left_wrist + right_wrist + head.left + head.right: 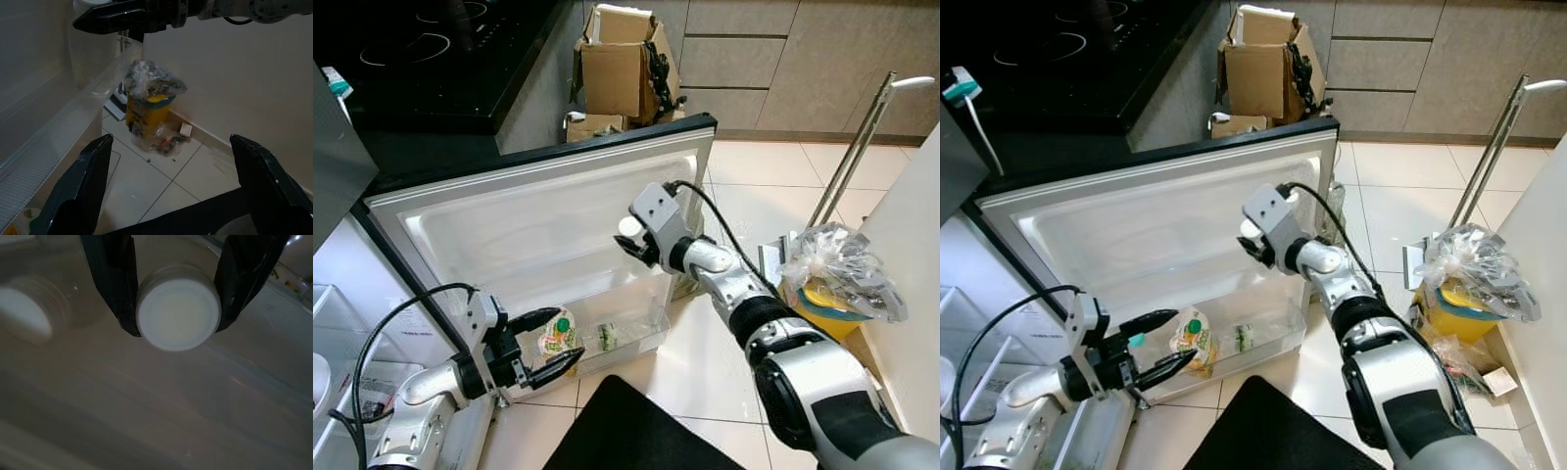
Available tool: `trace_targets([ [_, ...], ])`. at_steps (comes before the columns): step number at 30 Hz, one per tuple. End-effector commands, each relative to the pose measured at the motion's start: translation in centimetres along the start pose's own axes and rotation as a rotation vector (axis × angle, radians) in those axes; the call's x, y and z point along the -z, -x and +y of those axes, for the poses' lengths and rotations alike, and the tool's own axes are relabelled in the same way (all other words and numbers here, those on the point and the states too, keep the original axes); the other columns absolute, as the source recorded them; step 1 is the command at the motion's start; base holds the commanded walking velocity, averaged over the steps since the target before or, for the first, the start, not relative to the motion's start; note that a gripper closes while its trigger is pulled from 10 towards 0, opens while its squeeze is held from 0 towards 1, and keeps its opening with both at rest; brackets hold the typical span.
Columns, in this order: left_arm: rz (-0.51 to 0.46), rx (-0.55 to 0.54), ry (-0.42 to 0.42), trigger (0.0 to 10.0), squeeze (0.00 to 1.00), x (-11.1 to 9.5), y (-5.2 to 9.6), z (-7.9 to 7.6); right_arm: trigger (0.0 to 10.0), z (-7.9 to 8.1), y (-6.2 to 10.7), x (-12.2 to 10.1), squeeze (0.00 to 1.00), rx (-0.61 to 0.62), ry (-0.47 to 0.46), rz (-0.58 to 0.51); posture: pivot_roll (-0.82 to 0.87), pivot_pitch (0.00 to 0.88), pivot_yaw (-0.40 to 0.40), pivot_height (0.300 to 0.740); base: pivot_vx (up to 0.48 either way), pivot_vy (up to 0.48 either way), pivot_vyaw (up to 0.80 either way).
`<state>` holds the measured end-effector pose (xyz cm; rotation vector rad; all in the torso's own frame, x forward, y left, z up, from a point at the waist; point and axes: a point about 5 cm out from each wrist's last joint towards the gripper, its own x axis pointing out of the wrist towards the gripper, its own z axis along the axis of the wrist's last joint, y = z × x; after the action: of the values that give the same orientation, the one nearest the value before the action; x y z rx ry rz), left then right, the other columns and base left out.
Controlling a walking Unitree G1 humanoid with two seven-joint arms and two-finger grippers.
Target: Restocking fridge
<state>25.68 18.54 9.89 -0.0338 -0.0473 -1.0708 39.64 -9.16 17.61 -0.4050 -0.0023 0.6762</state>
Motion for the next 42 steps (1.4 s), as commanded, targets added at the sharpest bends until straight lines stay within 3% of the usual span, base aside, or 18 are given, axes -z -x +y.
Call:
trace_targets([
  [1,0.003,0.006,0.012,10.0,0.00,0.5,-0.2,-0.3,10.0,0.1,0.2,0.7,0.64,-0.003,-0.023,0.031,0.01,0.111,0.017,0.740,0.000,0.000,0.00],
  [5,0.001,0.008,0.012,10.0,0.00,0.5,-0.3,-0.3,10.0,-0.1,0.2,0.6,0.56,0.006,-0.023,0.021,0.01,0.111,0.018,0.740,0.000,0.000,0.00],
  [6,0.000,0.009,0.012,10.0,0.00,0.5,-0.3,-0.3,10.0,-0.1,0.2,0.5,0.42,0.009,-0.025,0.017,0.01,0.111,0.018,0.740,0.000,0.000,0.00],
  [8,0.000,0.010,0.012,10.0,0.00,0.5,-0.3,-0.3,10.0,-0.2,0.2,0.5,0.42,0.011,-0.027,0.015,0.01,0.111,0.018,0.740,0.000,0.000,0.00],
  [9,-0.002,0.013,0.013,10.0,0.00,0.6,-0.4,-0.3,10.0,-0.4,0.3,0.3,0.07,0.020,-0.034,0.004,0.01,0.110,0.020,0.740,0.000,0.000,0.00],
  [11,-0.002,0.014,0.013,10.0,0.00,0.6,-0.5,-0.3,10.0,-0.5,0.3,0.3,0.07,0.024,-0.036,-0.002,0.01,0.110,0.020,0.740,0.000,0.000,0.00],
  [12,-0.002,0.015,0.013,10.0,0.00,0.6,-0.5,-0.3,10.0,-0.7,0.3,0.1,0.00,0.029,-0.043,-0.013,0.00,0.109,0.022,0.740,0.000,0.000,0.00],
  [19,-0.006,0.019,0.013,10.0,0.00,0.6,-0.8,-0.1,10.0,-1.8,0.6,-1.5,0.00,0.034,-0.103,-0.124,0.00,0.102,0.022,0.740,0.000,0.000,0.00],
  [33,-0.015,0.023,0.009,10.0,0.00,0.6,-1.3,0.3,10.0,-3.8,1.7,-4.3,0.00,-0.030,-0.127,-0.298,-0.01,0.080,0.027,0.740,0.000,0.000,0.00],
  [37,-0.016,0.020,0.007,10.0,0.00,0.6,-1.3,0.4,10.0,-4.4,2.4,-4.8,0.00,-0.075,-0.143,-0.351,-0.01,0.075,0.025,0.740,0.000,0.000,0.00],
  [42,-0.018,0.015,0.003,10.0,0.00,0.6,-1.1,0.4,10.0,-6.0,4.4,-5.2,0.00,-0.100,-0.143,-0.427,-0.01,0.073,0.020,0.740,0.000,0.000,0.00],
])
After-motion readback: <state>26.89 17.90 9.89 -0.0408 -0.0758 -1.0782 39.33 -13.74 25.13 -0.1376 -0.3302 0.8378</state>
